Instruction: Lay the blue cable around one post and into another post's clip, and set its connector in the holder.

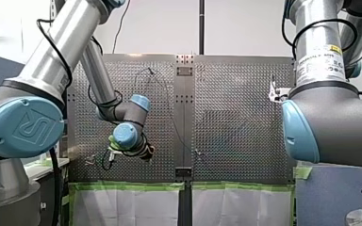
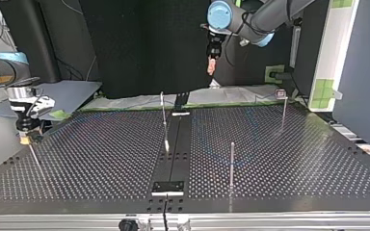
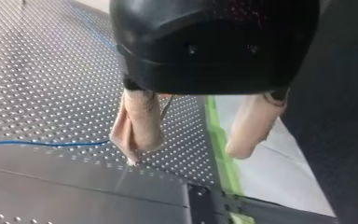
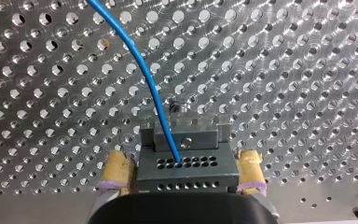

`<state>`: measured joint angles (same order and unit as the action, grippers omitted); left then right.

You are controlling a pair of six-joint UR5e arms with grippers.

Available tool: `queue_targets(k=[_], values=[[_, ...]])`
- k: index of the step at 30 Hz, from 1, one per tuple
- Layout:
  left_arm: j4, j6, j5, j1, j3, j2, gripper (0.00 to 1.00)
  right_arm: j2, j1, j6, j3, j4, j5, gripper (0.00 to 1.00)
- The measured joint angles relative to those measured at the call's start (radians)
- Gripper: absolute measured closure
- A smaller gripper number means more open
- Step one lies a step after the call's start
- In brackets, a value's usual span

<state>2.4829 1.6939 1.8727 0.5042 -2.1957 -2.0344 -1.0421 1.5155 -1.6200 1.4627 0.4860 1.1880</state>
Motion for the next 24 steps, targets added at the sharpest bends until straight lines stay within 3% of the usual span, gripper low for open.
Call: queue_targets(k=[13,24], values=[[-0.115,-0.081,0.022,-0.003,0.0,0.0,0.0,0.0,0.0,0.0,0.0,0.0,0.0,0.0],[-0.227,-0.082,0.031,0.001,-0.001,0.0,0.0,0.0,0.0,0.0,0.0,0.0,0.0,0.0]])
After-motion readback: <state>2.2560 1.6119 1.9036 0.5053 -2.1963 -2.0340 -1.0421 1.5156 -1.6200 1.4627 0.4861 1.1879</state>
